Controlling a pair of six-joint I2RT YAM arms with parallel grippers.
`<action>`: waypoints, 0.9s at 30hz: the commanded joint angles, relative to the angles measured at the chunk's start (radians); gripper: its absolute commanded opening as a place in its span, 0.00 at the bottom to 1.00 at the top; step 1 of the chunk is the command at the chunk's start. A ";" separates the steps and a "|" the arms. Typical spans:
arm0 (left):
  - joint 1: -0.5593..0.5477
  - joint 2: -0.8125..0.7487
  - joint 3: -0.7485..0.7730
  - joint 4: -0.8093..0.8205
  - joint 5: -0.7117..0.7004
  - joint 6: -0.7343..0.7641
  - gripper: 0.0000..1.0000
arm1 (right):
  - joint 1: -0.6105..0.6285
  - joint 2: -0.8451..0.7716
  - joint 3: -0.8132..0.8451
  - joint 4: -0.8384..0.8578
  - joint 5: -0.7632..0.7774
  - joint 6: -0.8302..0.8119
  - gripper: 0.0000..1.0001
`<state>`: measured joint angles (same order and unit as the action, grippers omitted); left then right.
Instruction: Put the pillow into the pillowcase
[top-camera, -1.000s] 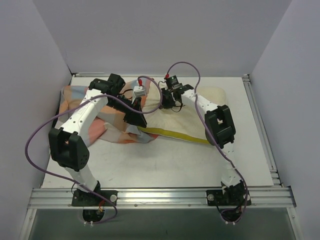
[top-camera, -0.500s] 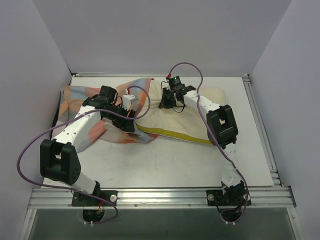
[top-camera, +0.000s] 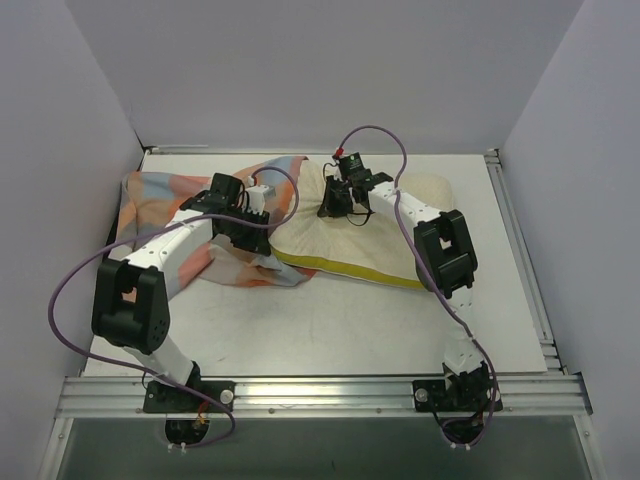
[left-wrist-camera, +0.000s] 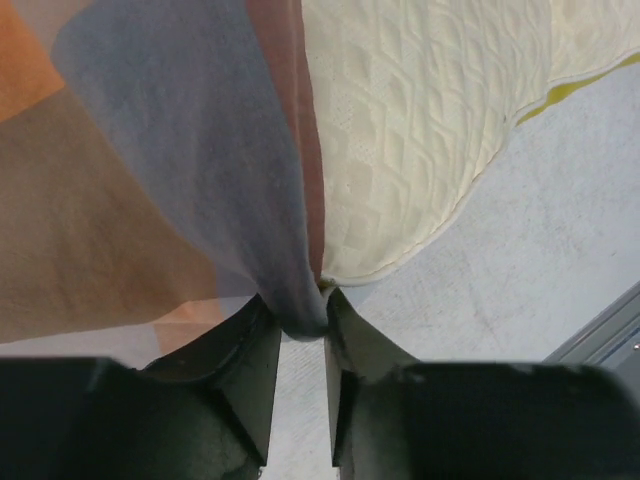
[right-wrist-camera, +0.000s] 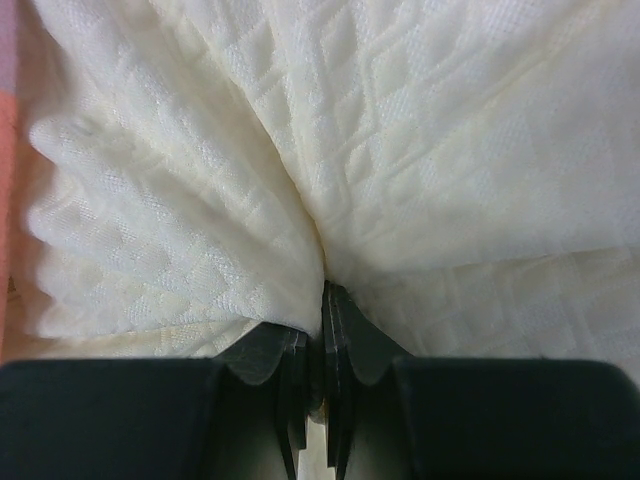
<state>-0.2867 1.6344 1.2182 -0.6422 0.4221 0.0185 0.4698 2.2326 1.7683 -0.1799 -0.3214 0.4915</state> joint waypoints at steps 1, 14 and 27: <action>-0.011 -0.005 0.038 0.055 0.041 -0.034 0.29 | -0.008 -0.024 -0.032 -0.073 0.015 0.021 0.00; -0.065 -0.139 0.104 -0.070 0.657 -0.074 0.00 | -0.007 0.032 0.006 -0.067 0.114 0.058 0.00; -0.032 -0.008 0.104 -0.043 0.382 0.006 0.00 | 0.115 -0.255 -0.459 0.029 -0.224 0.042 0.00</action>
<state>-0.3367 1.6318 1.3548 -0.6731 0.8333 -0.0299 0.5335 2.0647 1.4673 -0.0463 -0.3904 0.5163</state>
